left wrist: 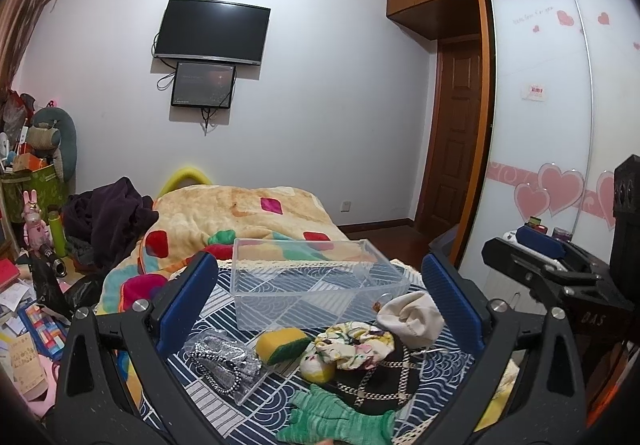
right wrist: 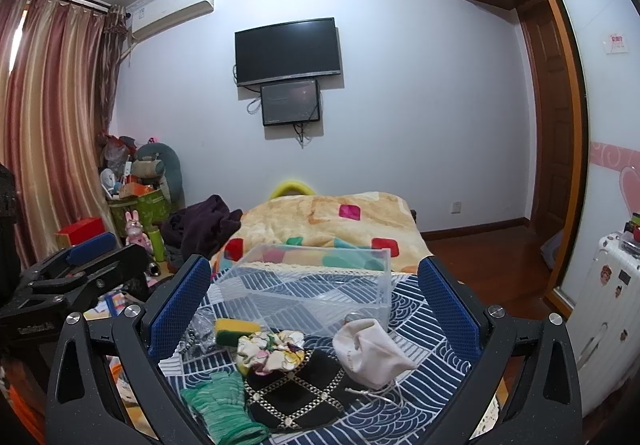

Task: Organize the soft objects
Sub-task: 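Grasp the beaded bracelet with the left tool while the right tool grasps the white cloth, then drop the bracelet in the clear box with left tool while right tool drops the cloth, then grasp the yellow-green sponge with the left tool while the right tool grasps the floral scrunchie, then lower the sponge into the box with left tool while right tool releases the scrunchie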

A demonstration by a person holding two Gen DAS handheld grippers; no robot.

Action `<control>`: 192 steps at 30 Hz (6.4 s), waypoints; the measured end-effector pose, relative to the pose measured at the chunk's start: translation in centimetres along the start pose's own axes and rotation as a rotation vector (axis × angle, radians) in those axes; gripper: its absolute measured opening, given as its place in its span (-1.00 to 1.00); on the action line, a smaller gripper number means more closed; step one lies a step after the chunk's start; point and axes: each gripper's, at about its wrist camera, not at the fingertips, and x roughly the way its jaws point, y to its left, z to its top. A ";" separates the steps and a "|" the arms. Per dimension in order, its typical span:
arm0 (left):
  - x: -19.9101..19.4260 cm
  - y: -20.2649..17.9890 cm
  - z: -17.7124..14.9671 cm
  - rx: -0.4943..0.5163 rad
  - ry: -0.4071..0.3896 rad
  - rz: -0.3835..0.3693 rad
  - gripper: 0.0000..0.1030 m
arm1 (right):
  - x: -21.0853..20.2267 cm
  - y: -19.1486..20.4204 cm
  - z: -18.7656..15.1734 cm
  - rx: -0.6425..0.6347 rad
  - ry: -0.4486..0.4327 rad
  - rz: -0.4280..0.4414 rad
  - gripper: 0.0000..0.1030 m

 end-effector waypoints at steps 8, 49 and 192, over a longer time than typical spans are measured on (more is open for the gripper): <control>2.9 3.1 -3.0 -0.043 0.120 0.020 0.73 | 1.8 -2.0 -1.6 0.015 0.064 -0.046 1.00; 7.9 8.0 -8.2 -0.147 0.294 0.143 -0.89 | 7.4 -6.6 -7.6 0.144 0.379 -0.007 -0.80; 13.7 5.5 -0.7 0.018 0.290 0.011 -0.33 | 11.9 -0.4 -0.2 -0.023 0.196 0.166 -0.80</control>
